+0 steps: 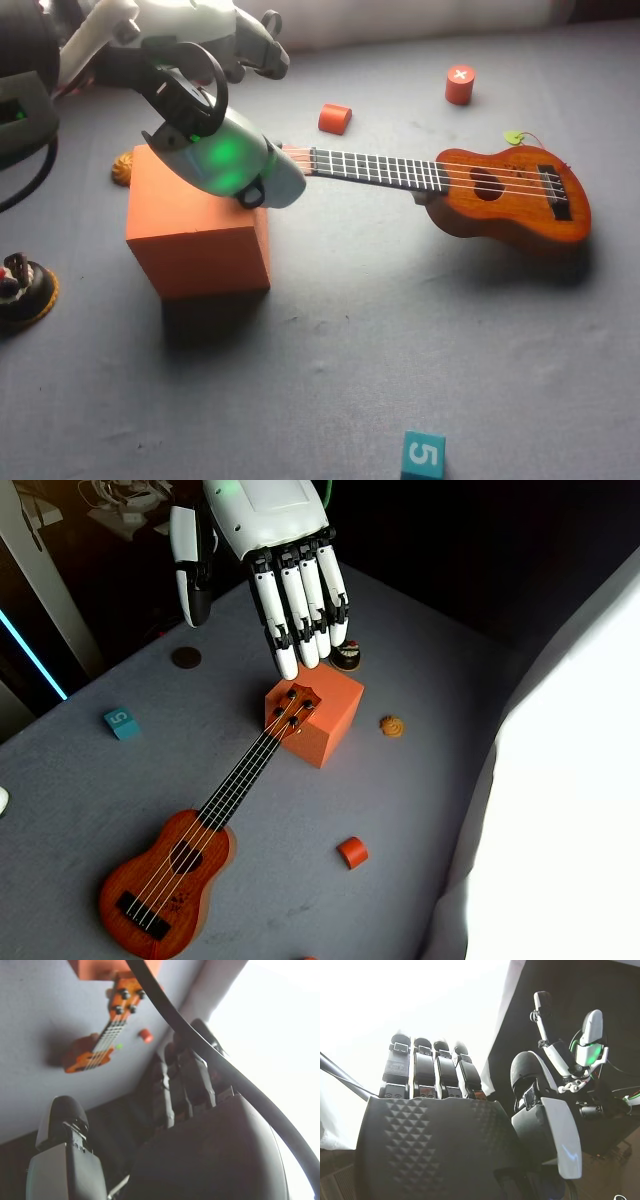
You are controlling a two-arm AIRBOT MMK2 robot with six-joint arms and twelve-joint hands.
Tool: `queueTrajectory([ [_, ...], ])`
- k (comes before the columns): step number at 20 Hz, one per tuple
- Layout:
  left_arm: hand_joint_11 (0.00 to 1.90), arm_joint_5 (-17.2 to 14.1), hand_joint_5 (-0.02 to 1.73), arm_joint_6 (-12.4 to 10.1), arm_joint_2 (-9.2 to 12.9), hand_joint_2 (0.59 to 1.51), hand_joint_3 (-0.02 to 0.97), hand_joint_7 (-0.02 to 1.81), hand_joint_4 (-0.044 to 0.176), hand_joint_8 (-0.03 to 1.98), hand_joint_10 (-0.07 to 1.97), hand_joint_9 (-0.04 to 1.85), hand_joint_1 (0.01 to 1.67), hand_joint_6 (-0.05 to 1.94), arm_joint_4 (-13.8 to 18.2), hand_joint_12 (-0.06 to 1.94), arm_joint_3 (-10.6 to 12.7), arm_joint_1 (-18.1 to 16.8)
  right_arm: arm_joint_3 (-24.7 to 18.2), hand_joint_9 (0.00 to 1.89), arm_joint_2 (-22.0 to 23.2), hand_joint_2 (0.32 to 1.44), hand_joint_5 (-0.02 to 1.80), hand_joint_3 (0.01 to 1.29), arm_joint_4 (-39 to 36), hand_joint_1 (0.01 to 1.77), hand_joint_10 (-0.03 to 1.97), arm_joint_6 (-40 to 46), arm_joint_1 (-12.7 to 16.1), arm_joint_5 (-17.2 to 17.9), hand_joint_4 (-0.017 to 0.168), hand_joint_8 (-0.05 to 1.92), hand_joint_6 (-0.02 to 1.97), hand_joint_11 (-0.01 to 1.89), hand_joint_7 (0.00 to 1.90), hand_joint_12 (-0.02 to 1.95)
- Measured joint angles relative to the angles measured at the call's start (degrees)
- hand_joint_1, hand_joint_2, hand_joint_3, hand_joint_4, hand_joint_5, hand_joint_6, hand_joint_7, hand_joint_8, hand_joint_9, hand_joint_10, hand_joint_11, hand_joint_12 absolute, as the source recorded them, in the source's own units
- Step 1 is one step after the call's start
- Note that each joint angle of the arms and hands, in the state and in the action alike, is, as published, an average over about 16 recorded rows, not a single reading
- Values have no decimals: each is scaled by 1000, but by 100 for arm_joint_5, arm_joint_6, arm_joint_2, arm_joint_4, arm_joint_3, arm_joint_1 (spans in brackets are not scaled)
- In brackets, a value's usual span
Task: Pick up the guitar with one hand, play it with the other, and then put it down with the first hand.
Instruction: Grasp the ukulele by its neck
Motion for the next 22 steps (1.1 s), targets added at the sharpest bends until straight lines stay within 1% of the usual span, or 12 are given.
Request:
queueTrajectory([
  [6,61,200,108,-65,-14,1177,18,172,61,-2,13,196,289,6,-56,548,-19,-40,-13,21,0,1330,37,44,1,71,136,2,1,0,-3,8,73,21,83,243],
  [9,48,270,85,-150,-61,1177,18,140,60,-5,12,161,298,2,21,511,-29,-47,-19,22,0,1327,45,40,0,70,129,34,2,3,-3,6,71,20,91,209],
  [11,26,309,49,-246,-130,1177,19,91,57,-6,12,106,313,-3,102,439,-30,-38,-24,24,0,1316,50,39,0,70,139,65,2,21,-3,7,73,20,102,206],
  [13,16,318,32,-350,-230,1164,7,61,56,-14,4,75,370,-11,204,359,-20,-7,-30,26,1,1321,54,21,-7,68,125,110,2,49,-3,-4,61,19,107,161],
  [16,16,305,23,-550,-437,1126,7,45,49,-16,7,54,507,-11,413,256,4,82,-32,27,4,1327,61,19,-70,67,93,259,-5,100,-3,-9,52,18,103,67],
  [19,16,244,20,-778,-708,1092,5,34,40,-16,8,38,667,-11,684,159,60,228,-30,26,9,1324,68,19,-158,65,80,441,-21,164,-3,-9,52,18,100,33],
  [22,16,171,17,-1046,-1034,1058,2,23,31,-15,7,24,828,-11,967,78,145,420,-23,26,14,1324,71,19,-245,62,70,621,-37,231,-3,-9,52,17,96,7],
])
